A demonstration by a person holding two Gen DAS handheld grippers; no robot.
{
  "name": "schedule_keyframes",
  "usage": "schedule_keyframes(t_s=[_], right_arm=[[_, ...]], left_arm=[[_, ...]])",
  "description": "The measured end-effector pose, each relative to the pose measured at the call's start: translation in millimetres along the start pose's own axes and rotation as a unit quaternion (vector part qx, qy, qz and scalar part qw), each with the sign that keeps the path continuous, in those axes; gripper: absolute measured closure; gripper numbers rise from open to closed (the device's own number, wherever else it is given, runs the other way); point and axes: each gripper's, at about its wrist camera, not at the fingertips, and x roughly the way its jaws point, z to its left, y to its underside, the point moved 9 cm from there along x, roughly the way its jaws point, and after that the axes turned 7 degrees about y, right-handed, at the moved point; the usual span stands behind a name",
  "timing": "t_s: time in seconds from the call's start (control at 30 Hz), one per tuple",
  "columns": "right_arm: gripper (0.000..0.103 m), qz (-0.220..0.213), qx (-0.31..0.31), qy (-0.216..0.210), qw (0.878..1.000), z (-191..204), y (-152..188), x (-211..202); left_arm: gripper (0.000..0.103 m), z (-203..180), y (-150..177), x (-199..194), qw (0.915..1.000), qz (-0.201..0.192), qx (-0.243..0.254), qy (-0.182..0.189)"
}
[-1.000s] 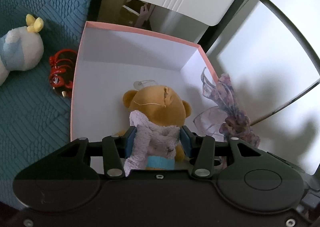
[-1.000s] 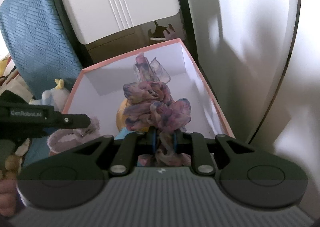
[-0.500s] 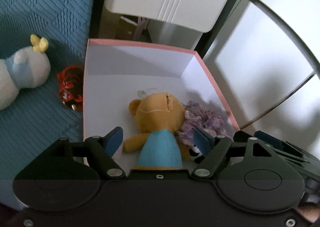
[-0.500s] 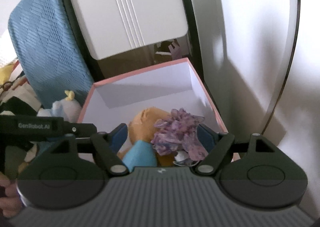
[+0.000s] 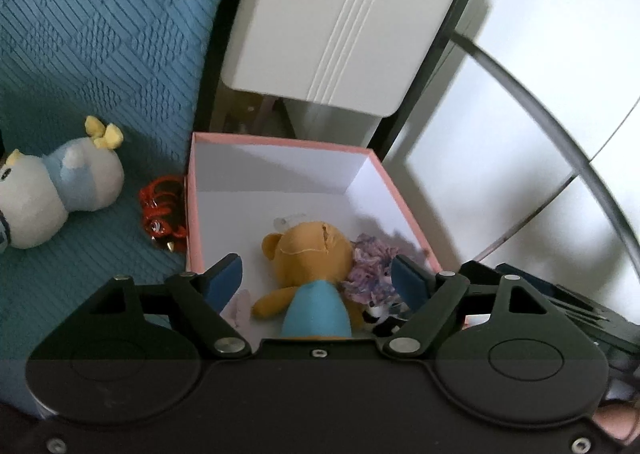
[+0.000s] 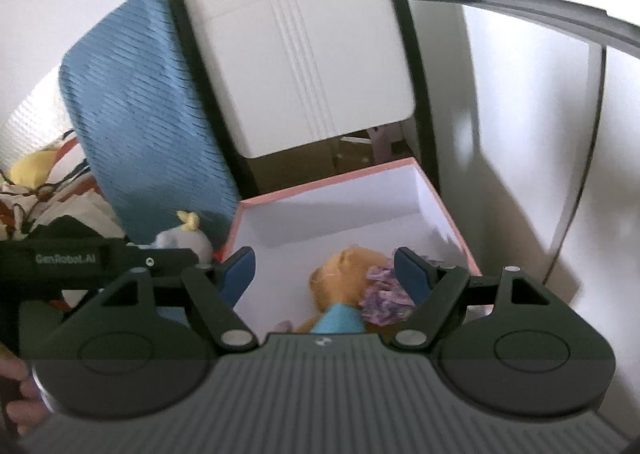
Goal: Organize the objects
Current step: 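Lower the pink plush into the box and open the left tool while the right tool releases the scrunchie, then withdraw both open tools up and away from the pink box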
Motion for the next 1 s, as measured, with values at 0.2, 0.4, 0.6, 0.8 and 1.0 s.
schedule_keyframes(t_s=[0.2, 0.4, 0.6, 0.8, 1.0], right_arm=[[0.025, -0.001, -0.013, -0.013, 1.000, 30, 3, -9], [0.025, 0.001, -0.022, -0.023, 1.000, 58, 8, -13], [0.025, 0.008, -0.043, -0.036, 0.998, 90, 12, -15], [0.025, 0.026, -0.056, -0.044, 0.997, 117, 23, -9], [0.025, 0.028, -0.074, -0.054, 0.995, 141, 30, -8]], left_arm=[[0.022, 10, -1, -38, 0.9997, -0.023, 0.008, -0.002], [0.020, 26, -6, -76, 0.9986, -0.050, 0.012, -0.014], [0.018, 52, -7, -114, 0.9968, -0.072, 0.008, -0.032], [0.015, 75, -5, -141, 0.9945, -0.095, 0.008, -0.045], [0.015, 103, 5, -150, 0.9936, -0.098, -0.005, -0.056]])
